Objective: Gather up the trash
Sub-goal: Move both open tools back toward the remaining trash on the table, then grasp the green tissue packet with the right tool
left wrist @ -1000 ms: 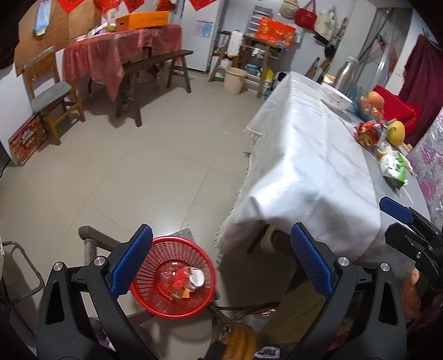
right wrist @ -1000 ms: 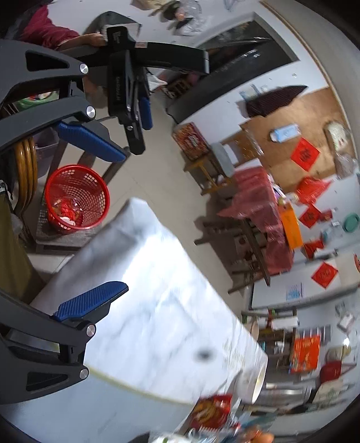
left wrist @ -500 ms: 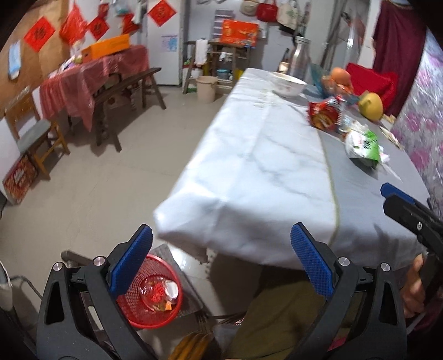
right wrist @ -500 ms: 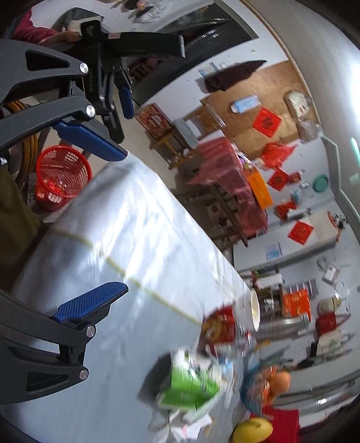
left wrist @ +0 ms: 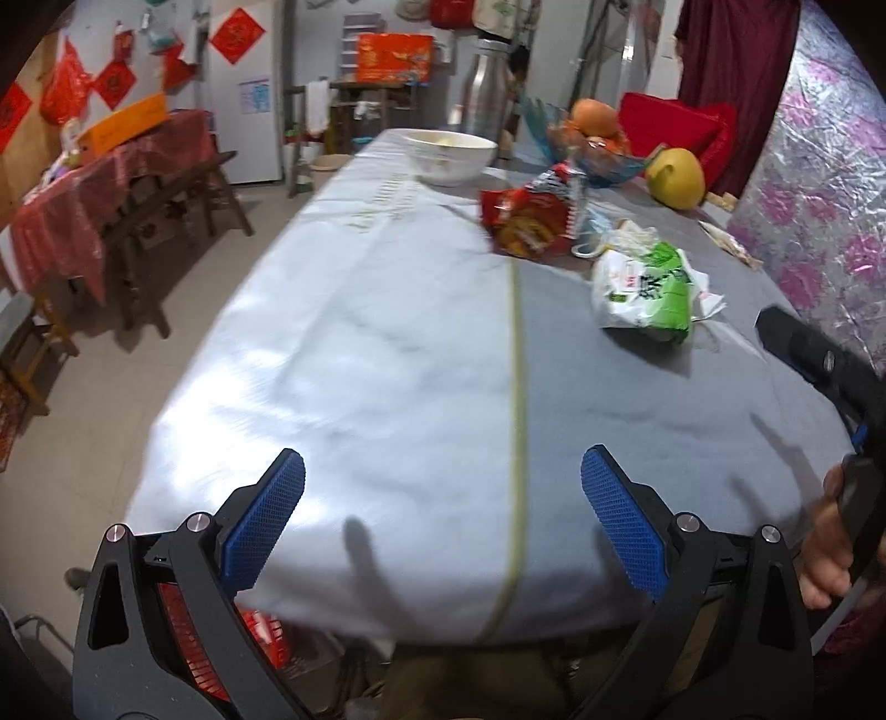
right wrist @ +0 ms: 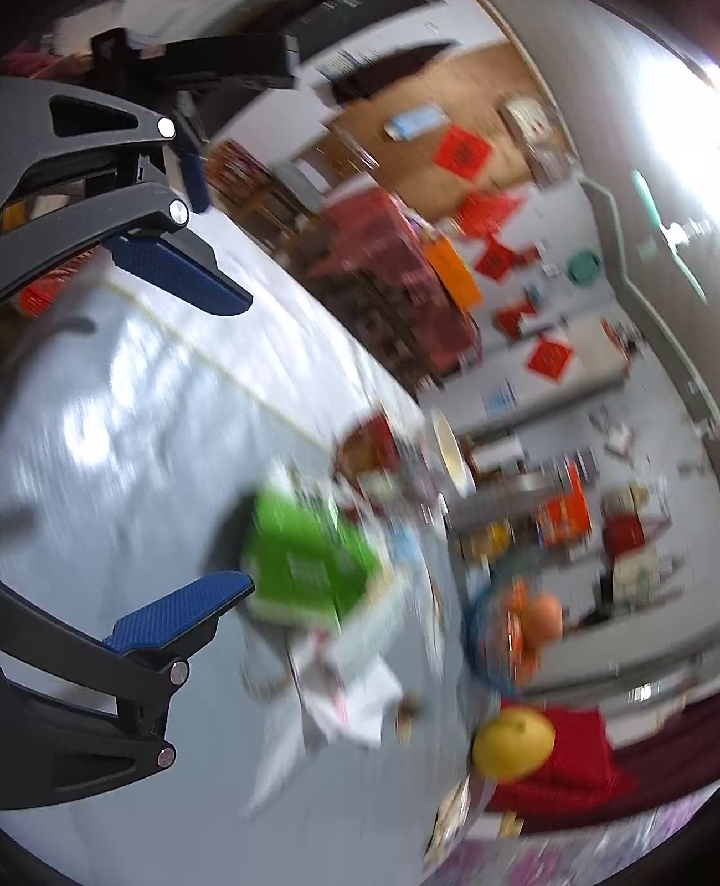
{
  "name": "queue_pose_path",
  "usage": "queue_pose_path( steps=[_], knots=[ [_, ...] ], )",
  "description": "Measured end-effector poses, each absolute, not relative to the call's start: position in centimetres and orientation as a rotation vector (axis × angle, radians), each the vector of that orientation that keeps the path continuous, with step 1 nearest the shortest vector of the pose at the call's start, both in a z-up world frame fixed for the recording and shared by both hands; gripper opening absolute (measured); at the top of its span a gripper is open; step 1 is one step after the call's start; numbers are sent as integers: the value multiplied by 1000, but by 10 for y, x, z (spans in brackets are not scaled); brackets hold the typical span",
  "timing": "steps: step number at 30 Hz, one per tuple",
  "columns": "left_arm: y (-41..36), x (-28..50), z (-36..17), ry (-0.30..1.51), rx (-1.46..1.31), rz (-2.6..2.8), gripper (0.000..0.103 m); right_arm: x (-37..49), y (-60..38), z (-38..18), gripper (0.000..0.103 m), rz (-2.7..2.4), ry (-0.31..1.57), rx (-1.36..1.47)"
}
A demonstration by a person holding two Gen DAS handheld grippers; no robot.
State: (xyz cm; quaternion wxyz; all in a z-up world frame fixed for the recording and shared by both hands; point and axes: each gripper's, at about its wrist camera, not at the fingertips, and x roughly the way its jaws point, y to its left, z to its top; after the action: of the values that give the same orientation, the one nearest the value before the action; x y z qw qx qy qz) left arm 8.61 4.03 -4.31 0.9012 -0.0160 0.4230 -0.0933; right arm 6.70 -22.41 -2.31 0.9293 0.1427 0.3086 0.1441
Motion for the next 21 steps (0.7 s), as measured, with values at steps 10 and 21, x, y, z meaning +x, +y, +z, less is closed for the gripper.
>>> queue_pose_path(
  steps=[10, 21],
  knots=[
    [18, 102, -65, 907, -29, -225, 96, 92, -254, -49, 92, 208, 709, 340],
    [40, 108, -70, 912, -77, -210, 96, 149, -211, -63, 97, 215, 809, 240]
  ],
)
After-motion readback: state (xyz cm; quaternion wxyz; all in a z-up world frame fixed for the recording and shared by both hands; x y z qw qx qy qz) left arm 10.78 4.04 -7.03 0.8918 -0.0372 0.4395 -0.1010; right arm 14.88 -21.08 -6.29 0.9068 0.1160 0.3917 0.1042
